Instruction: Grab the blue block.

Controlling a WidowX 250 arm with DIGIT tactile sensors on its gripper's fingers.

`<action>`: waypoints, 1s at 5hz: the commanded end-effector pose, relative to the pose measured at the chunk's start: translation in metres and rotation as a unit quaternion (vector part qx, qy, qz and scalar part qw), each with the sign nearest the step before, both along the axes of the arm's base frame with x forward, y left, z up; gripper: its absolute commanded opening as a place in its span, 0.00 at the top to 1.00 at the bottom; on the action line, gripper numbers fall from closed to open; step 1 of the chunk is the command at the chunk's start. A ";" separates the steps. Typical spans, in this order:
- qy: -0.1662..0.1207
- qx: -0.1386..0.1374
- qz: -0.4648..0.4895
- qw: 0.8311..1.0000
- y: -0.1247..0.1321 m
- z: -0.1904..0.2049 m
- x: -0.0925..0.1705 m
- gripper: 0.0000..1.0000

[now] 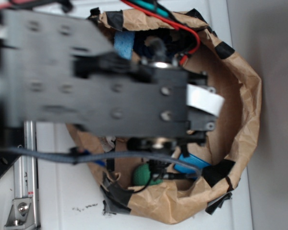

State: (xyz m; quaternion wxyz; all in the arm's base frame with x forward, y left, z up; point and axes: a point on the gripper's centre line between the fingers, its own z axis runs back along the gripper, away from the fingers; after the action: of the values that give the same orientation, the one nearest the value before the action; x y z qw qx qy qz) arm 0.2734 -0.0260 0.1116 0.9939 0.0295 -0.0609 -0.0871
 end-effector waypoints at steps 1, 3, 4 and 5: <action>-0.100 -0.078 -0.148 0.981 -0.037 -0.017 0.014 0.00; -0.089 -0.041 -0.195 0.976 -0.062 -0.053 0.029 0.00; -0.089 -0.055 -0.214 0.971 -0.087 -0.054 0.024 0.00; -0.077 -0.073 -0.228 0.968 -0.110 -0.061 0.010 0.00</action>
State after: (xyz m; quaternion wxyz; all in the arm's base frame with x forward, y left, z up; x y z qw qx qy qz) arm 0.2897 -0.1133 0.0411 0.9509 -0.0452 -0.1349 -0.2749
